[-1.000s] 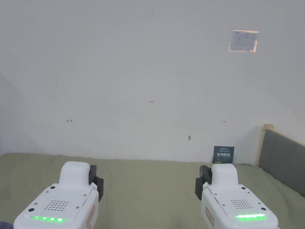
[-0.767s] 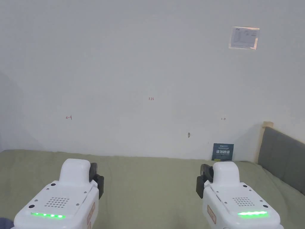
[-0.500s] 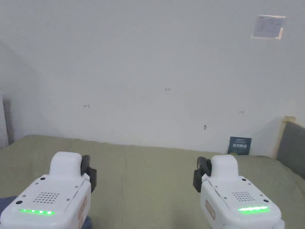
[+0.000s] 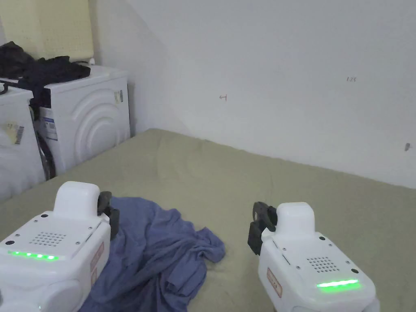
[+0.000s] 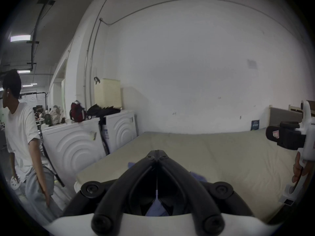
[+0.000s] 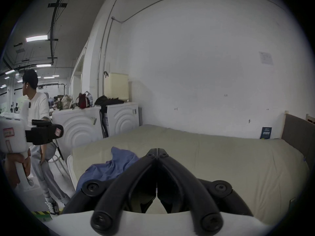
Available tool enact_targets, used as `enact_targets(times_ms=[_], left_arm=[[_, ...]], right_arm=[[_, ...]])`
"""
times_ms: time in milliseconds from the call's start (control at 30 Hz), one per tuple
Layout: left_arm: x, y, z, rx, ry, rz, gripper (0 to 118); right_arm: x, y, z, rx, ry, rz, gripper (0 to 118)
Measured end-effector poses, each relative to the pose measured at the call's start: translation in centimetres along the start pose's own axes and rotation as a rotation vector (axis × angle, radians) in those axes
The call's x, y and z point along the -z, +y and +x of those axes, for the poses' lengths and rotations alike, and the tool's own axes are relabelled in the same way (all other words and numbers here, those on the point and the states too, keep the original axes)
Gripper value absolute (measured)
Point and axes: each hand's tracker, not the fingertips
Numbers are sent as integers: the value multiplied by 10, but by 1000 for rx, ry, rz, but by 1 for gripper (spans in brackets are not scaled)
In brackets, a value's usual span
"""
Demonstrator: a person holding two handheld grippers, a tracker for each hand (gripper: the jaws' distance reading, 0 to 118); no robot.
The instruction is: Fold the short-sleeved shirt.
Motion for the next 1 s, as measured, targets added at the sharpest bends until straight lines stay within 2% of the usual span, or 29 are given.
enact_targets(times_ms=[167,233,333,367,400,433,467,500,533,600,733,867,900,933,967,1000], left_arm=[[96,-43,-6,-34,-73,-377,0],[148,-70,-5,-88,-140,-563,0],[214,-115,1,-133,-202,-790,0],[231,-126,1,-172,-227,-824,0],[242,-134,4,-172,-214,-843,11],[253,-137,6,-157,-193,-834,43],[263,-140,9,-133,-182,-841,88],[272,-143,11,-108,-175,-846,118],[274,-137,11,-103,-198,-718,116],[295,-138,11,-88,-164,-817,118],[316,-150,31,-30,-140,-883,118],[331,-164,22,-83,-133,-927,116],[327,-159,23,-80,-125,-918,94],[319,-151,21,-72,-96,-865,54],[314,-144,19,-72,-85,-805,10],[312,-140,15,-81,-74,-772,6]], right_arm=[[36,-35,5,-39,7,-78,0],[53,-51,12,-42,21,-107,1],[77,-73,18,-91,15,-161,1],[85,-80,21,-95,21,-174,1],[92,-86,24,-100,27,-196,1],[99,-93,26,-97,30,-217,1],[105,-98,29,-82,34,-235,1],[110,-104,31,-70,36,-244,1],[115,-109,34,-64,35,-251,1],[121,-116,35,-52,33,-260,1],[123,-125,37,-11,35,-279,1],[114,-127,40,-11,36,-287,1],[110,-125,42,-12,35,-287,1],[106,-124,45,-10,32,-283,1],[101,-122,47,-5,26,-276,1],[98,-120,50,3,18,-268,1]])
